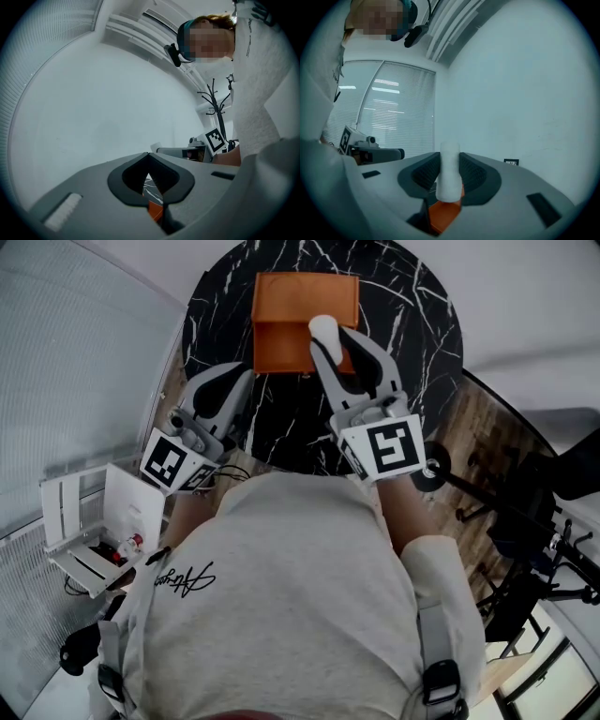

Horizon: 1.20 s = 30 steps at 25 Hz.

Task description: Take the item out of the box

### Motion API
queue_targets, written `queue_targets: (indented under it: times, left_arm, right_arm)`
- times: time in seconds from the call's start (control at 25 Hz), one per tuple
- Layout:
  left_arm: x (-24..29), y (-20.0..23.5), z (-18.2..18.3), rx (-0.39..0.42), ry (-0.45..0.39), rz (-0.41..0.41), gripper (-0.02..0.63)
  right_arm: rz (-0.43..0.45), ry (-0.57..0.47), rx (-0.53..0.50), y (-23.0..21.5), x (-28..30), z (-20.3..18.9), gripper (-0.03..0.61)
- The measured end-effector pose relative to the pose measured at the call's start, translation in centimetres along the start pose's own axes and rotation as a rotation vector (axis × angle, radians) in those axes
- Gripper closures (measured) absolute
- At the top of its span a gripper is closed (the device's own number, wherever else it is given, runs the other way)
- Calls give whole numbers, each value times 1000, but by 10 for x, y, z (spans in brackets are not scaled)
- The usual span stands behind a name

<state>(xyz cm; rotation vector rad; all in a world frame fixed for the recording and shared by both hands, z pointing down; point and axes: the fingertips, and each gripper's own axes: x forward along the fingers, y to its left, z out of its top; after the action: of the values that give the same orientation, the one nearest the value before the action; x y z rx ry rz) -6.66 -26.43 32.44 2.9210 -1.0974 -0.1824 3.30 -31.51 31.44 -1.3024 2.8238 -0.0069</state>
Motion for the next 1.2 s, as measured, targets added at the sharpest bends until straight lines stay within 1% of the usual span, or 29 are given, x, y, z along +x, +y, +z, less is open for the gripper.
queue_targets:
  times: [0.32,0.48,0.68,0.8,1.04,1.2]
  left_arm:
    - [3,2,2,4,-3,-5,612]
    - [3,2,3,5,-6,-6,612]
    - [1,0,5,7,-10,-8,612]
    - [1,-2,6,9,-12,-8,611]
    - [-1,-5,6,9,-14,-6,612]
    - [0,-7,6,11,-13,-8,611]
  right_arm:
    - [4,-70,-5,1,-10,22,448]
    - [5,-86,-11,2,-12,24,448]
    - [33,-101,-16,9,-17,26,448]
    - [33,-130,-15,11,-19,31,448]
    - [39,-129,-19,12,-23,31,449]
    - [43,-105,-16,16,-26,27,449]
